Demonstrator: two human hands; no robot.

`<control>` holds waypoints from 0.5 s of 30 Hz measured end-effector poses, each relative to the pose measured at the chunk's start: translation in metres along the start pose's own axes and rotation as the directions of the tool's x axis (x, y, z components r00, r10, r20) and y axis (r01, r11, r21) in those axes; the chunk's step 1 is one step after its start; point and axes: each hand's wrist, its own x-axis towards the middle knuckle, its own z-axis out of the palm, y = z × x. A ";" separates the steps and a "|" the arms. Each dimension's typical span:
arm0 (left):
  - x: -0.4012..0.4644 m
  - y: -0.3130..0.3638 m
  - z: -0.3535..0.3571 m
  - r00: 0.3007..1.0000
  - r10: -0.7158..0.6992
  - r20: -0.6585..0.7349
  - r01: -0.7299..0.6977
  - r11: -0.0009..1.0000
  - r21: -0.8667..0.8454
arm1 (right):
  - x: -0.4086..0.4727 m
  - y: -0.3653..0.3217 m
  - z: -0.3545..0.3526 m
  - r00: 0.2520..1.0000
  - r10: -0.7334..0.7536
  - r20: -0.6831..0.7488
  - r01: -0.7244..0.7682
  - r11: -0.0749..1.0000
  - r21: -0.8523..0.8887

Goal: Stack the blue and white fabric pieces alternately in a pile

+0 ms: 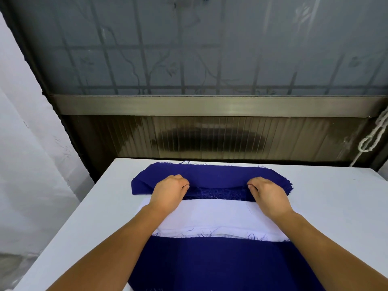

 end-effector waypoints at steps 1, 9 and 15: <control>0.002 0.000 -0.001 1.000 -0.004 0.014 0.004 1.000 0.002 | 0.001 -0.001 0.000 1.000 0.006 -0.004 -0.006 1.000 -0.002; 0.018 0.000 -0.006 0.991 -0.113 0.070 0.116 0.992 -0.041 | 0.013 -0.003 -0.005 0.992 0.120 0.038 -0.125 0.974 0.189; 0.030 -0.002 -0.008 0.979 -0.157 0.129 0.168 0.982 -0.081 | 0.030 0.000 -0.014 0.943 0.260 0.208 -0.328 0.829 0.453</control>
